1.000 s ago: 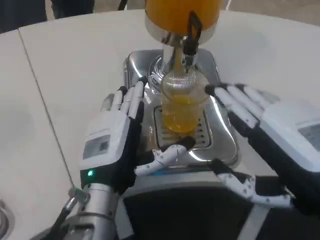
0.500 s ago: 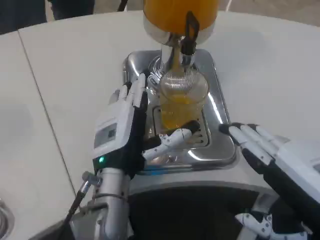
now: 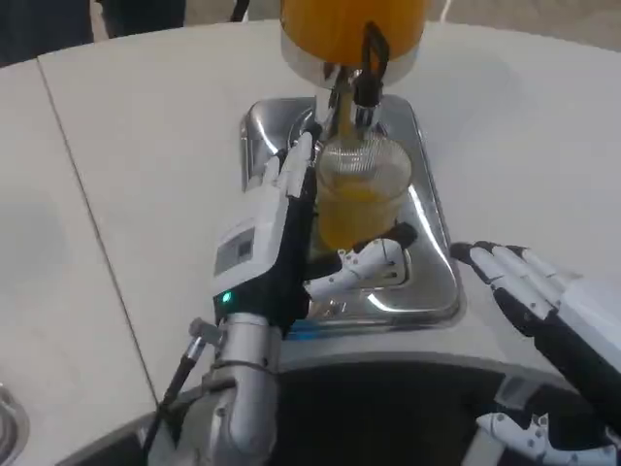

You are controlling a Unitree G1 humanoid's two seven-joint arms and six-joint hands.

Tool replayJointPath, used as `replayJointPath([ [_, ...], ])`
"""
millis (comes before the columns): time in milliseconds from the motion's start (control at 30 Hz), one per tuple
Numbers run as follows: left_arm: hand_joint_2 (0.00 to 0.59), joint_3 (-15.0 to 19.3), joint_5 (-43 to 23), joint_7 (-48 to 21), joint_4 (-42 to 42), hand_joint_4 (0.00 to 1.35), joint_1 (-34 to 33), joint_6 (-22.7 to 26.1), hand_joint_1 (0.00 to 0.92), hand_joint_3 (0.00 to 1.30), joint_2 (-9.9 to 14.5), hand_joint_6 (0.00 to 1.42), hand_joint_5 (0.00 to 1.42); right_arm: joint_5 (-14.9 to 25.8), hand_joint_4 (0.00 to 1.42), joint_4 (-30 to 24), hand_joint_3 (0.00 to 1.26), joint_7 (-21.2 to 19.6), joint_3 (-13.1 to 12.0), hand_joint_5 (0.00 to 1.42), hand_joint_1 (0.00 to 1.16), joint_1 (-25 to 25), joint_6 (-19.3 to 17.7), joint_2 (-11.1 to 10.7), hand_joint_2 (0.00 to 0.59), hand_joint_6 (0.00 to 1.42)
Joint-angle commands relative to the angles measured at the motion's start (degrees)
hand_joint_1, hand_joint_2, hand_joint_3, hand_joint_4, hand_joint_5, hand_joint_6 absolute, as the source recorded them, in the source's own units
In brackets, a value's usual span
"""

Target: Grasp the cup under the faucet to collect the drink, then remove the cup.

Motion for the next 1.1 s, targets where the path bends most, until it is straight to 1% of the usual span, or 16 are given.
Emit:
replayJointPath([
  [33,0.058,-0.9,-0.3,1.3,4.8,0.00,-2.7,-1.1,0.305,0.00,-1.1,0.02,0.00,0.1,0.00,-2.1,0.01,1.8,0.8,0.00,0.59,-0.3,1.7,0.6,0.401,0.11],
  [267,0.058,-0.1,-2.0,4.1,10.9,0.00,-6.3,-2.2,0.314,0.00,-2.0,0.07,0.04,-1.6,0.00,0.2,0.01,2.3,3.6,0.00,0.58,-3.4,3.6,1.2,0.398,0.11],
  [400,0.058,-0.2,-2.4,5.9,10.7,0.00,-6.1,-3.2,0.332,0.00,-2.5,0.14,0.10,-2.1,0.00,1.5,0.01,2.4,4.4,0.00,0.58,-4.6,4.6,1.3,0.391,0.11],
  [500,0.058,-0.6,-2.6,6.3,10.5,0.00,-5.9,-3.4,0.345,0.00,-3.2,0.19,0.16,-3.0,0.00,1.4,0.01,2.4,4.7,0.00,0.57,-4.7,5.5,1.4,0.385,0.11],
  [667,0.059,-2.0,-2.3,6.4,10.2,0.00,-5.3,-4.0,0.368,0.00,-4.3,0.24,0.20,-3.6,0.00,0.0,0.01,3.2,4.8,0.00,0.56,-4.2,6.6,1.4,0.371,0.12],
  [867,0.055,-3.8,-1.6,6.4,11.4,0.00,-5.4,-4.3,0.380,0.00,-4.9,0.24,0.22,-4.2,0.00,-1.7,0.01,3.9,4.3,0.00,0.56,-4.3,9.3,2.4,0.373,0.13],
  [933,0.055,-4.1,-1.6,6.8,12.6,0.00,-6.2,-3.3,0.381,0.00,-5.5,0.27,0.23,-4.5,0.00,-2.3,0.01,3.9,4.4,0.00,0.56,-4.0,10.2,2.9,0.373,0.13],
  [1033,0.055,-4.4,-1.3,8.1,14.4,0.00,-7.5,-1.5,0.382,0.00,-6.9,0.35,0.29,-4.9,0.00,-3.3,0.01,4.9,4.3,0.00,0.56,-3.8,12.0,3.4,0.376,0.13],
  [1100,0.057,-4.8,-0.6,10.1,16.1,0.04,-8.9,0.6,0.384,0.01,-8.4,0.50,0.38,-5.4,0.00,-3.9,0.01,5.2,4.3,0.00,0.55,-4.0,13.1,3.8,0.376,0.13],
])
